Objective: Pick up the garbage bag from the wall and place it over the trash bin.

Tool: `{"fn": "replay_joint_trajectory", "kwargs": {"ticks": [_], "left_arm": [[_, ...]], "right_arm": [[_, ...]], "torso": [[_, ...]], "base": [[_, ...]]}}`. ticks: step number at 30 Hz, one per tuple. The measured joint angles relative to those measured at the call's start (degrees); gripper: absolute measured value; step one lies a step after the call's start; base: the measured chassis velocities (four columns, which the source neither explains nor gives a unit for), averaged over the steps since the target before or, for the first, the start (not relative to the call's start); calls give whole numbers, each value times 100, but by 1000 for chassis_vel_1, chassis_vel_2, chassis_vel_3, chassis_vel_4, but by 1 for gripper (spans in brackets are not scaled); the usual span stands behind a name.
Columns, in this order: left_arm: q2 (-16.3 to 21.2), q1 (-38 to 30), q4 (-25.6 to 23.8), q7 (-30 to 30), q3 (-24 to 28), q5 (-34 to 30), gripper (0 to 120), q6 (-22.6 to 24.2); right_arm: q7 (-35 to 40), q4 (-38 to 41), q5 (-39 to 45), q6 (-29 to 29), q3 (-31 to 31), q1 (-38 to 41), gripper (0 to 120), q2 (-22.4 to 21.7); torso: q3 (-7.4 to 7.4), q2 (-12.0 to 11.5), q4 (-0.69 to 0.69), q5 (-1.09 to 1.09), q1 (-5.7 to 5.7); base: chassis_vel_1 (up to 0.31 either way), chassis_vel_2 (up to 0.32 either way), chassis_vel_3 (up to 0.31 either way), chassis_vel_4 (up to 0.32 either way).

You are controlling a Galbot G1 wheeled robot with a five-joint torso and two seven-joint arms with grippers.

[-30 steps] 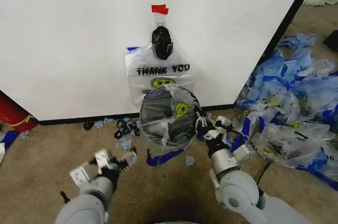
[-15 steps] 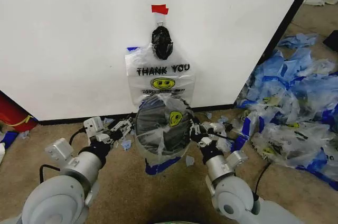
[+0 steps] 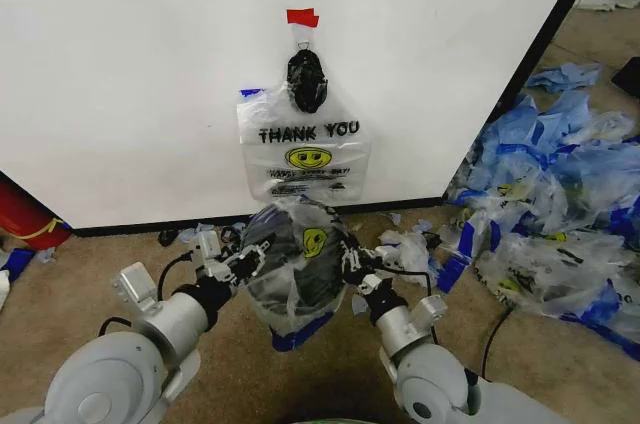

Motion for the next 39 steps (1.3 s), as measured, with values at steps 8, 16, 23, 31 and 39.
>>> {"fn": "replay_joint_trajectory", "kwargs": {"ticks": [8,16,23,31,39], "left_arm": [[-169,-5,3,28,106,-67,0,-2],[-628,-27,8,16,175,-178,0,-23],[-1202,26,175,-37,271,-127,0,-21],[-1304,-164,663,-42,508,-27,0,-64],[-1358,-574,1108,-136,846,-24,0,-120]], "right_arm": [[-128,-144,-541,-86,-161,229,1,-47],[-247,-207,-814,-102,-537,592,1,-87],[-218,-177,-717,-124,-1053,1243,1,-46],[-246,-15,-659,-130,-1119,1298,1,-170],[-428,53,-786,-84,-1170,1258,1,-381]], "torso": [[0,0,0,0,0],[0,0,-1,-1,0],[0,0,-1,-1,0],[0,0,-1,0,0],[0,0,-1,0,0]], "base": [[0,0,0,0],[0,0,0,0],[0,0,0,0],[0,0,0,0],[0,0,0,0]]}}
